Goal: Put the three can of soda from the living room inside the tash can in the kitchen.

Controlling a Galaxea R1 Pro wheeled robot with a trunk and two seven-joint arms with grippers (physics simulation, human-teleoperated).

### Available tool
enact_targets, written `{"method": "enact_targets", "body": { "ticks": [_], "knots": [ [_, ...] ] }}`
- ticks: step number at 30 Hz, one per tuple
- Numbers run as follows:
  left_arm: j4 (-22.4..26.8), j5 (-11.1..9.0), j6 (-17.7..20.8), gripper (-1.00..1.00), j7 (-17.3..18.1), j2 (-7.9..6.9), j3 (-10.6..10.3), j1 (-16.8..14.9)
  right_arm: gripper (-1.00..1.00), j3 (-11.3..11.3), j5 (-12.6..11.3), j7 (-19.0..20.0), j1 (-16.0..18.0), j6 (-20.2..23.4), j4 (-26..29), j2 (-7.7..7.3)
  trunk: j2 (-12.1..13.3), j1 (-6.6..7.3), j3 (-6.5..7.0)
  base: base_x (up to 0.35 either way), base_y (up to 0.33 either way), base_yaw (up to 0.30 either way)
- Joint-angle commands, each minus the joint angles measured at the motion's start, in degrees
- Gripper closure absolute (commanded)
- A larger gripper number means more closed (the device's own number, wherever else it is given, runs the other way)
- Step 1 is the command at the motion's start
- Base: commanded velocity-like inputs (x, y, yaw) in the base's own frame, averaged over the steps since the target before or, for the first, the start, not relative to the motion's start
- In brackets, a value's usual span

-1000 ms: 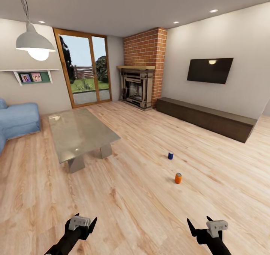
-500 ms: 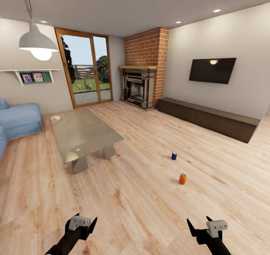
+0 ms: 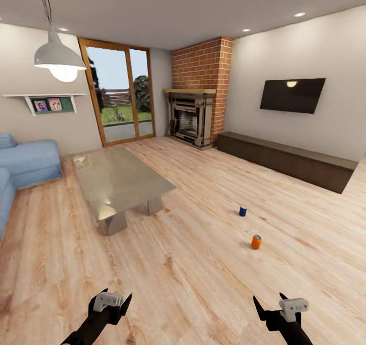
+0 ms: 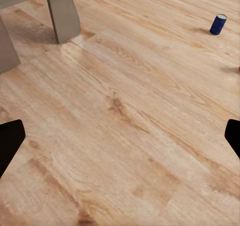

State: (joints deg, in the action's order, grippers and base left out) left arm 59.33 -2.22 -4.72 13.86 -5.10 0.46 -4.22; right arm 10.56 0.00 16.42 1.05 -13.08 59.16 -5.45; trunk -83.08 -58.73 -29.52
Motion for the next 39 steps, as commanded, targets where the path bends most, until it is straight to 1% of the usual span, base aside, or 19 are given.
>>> {"method": "enact_targets", "body": {
  "ticks": [1, 10, 14, 23, 36, 39],
  "knots": [
    [0.0, 0.0, 0.0, -1.0, 0.0, 0.0, 0.0, 0.0, -1.0, 0.0, 0.0, 0.0, 0.0, 0.0, 0.0, 0.0, 0.0, 0.0, 0.0, 0.0, 0.04, 0.0],
    [0.0, 0.0, 0.0, -1.0, -0.1, 0.0, 0.0, 0.0, -1.0, 0.0, 0.0, 0.2, 0.0, 0.0, 0.0, 0.01, 0.0, 0.0, 0.0, 0.0, 0.021, 0.0],
    [0.0, 0.0, 0.0, -1.0, -0.1, 0.0, 0.0, 0.0, -1.0, 0.0, -0.1, 0.4, 0.0, 0.1, 0.0, 0.01, 0.0, 0.0, -0.02, 0.0, 0.144, -0.011],
    [0.0, 0.0, 0.0, -1.0, -0.1, 0.0, 0.0, 0.0, -1.0, 0.0, -0.1, 0.6, 0.0, 0.3, 0.0, 0.0, 0.0, 0.0, -0.29, 0.0, 0.269, -0.142],
    [-0.1, 0.1, -0.9, -1.0, 0.0, 0.0, -0.5, 0.0, -1.0, 0.0, -0.2, 0.6, 0.0, 0.3, 0.0, 0.01, 0.0, 0.0, -0.39, 0.0, 0.311, -0.225],
    [-0.8, 0.1, -1.0, -1.0, 0.0, 0.0, -0.5, 0.0, -1.0, 0.0, -0.2, 0.6, 0.0, 0.3, 0.0, 0.0, 0.0, 0.0, -0.39, 0.0, 0.316, -0.235]
  ]
}}
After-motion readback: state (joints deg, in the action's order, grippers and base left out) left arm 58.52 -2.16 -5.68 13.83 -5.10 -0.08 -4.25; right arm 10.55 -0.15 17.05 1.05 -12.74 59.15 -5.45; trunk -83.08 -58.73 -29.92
